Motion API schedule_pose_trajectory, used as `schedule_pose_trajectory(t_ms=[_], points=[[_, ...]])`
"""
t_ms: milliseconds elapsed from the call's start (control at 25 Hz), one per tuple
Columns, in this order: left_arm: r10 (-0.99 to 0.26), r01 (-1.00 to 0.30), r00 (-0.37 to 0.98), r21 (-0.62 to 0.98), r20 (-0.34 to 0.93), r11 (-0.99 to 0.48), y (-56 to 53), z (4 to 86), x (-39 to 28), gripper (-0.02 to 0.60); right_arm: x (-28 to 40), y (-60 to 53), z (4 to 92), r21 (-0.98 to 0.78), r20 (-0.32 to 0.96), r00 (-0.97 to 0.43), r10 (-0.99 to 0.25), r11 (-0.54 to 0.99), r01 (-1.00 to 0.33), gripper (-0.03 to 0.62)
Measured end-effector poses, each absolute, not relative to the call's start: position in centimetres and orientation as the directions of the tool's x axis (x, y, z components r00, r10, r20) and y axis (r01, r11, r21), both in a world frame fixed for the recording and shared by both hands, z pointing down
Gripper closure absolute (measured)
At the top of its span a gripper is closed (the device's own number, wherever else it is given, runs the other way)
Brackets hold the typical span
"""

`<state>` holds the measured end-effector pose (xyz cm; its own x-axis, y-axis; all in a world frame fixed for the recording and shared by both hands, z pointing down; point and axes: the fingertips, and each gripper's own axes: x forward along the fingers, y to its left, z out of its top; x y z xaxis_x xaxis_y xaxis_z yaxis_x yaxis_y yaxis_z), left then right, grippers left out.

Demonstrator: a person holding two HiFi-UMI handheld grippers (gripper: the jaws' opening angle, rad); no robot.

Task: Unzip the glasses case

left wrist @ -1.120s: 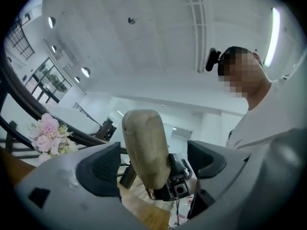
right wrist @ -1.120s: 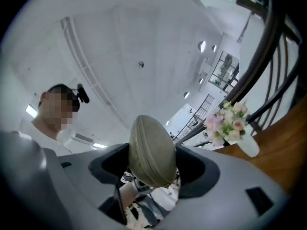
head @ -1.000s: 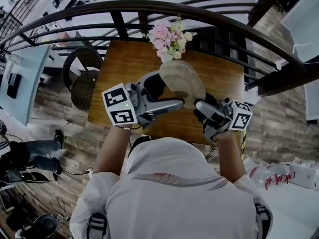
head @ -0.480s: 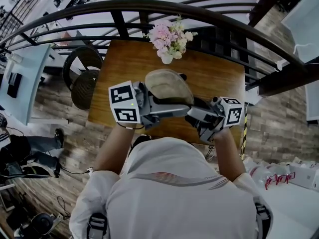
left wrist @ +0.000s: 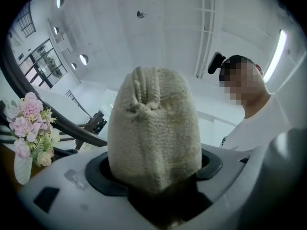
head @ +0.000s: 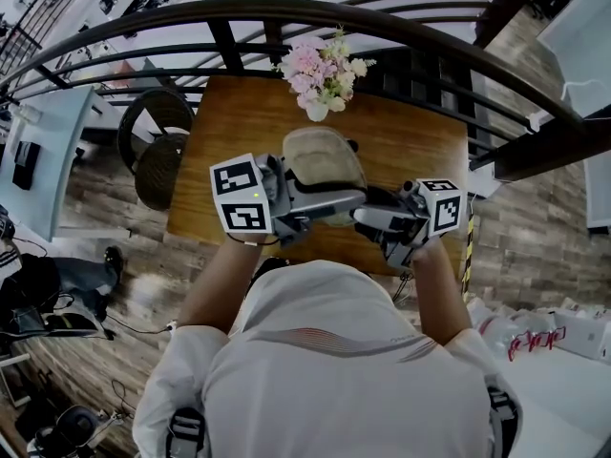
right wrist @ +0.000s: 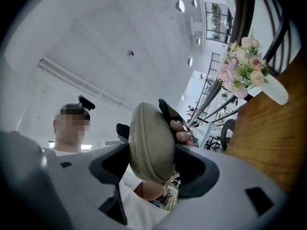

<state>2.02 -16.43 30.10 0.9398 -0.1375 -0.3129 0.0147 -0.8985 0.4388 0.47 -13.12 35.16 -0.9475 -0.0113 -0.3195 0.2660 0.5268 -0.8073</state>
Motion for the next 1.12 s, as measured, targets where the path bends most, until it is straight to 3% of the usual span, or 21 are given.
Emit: schedule_pose_trajectory(t_ms=[160, 440, 520, 560, 640, 760, 880, 1120], points=[[-0.184, -0.036, 0.938, 0.447, -0.293, -0.894, -17.1, 30.4, 1.8, 0.264, 0.5, -13.5, 35.3, -0.794, -0.301, -0.953, -0.029, 0.562, 0.233, 0.243], [-0.316, -0.13, 0.896, 0.494, -0.313, -0.86, -19.8, 30.6, 0.0, 0.273, 2.9, -16.3, 34.4, -0.698, -0.275, -0.937, -0.216, 0.715, 0.04, 0.258], [-0.343, -0.144, 0.883, 0.51, -0.321, -0.848, -20.5, 30.3, -0.7, 0.275, 4.2, -17.1, 33.9, -0.646, -0.261, -0.916, -0.304, 0.76, -0.068, 0.263], [-0.354, -0.151, 0.878, 0.515, -0.323, -0.844, -20.8, 30.0, -1.0, 0.275, 4.8, -17.5, 33.7, -0.596, -0.235, -0.905, -0.354, 0.788, -0.154, 0.3], [-0.376, -0.177, 0.871, 0.512, -0.316, -0.84, -21.3, 29.6, -1.5, 0.275, 5.6, -17.7, 33.8, -0.457, -0.15, -0.889, -0.432, 0.828, -0.325, 0.373], [-0.42, -0.228, 0.858, 0.514, -0.295, -0.827, -22.2, 28.9, -2.0, 0.275, 4.9, -17.2, 35.2, -0.235, 0.064, -0.882, -0.467, 0.852, -0.468, 0.376], [-0.475, -0.285, 0.839, 0.53, -0.264, -0.799, -23.3, 28.8, -2.1, 0.275, 3.2, -16.4, 37.3, -0.087, 0.257, -0.853, -0.455, 0.868, -0.489, 0.352], [-0.524, -0.355, 0.83, 0.544, -0.191, -0.76, -24.9, 29.9, -1.3, 0.275, -0.1, -16.6, 39.8, 0.035, 0.423, -0.769, -0.479, 0.857, -0.514, 0.352]])
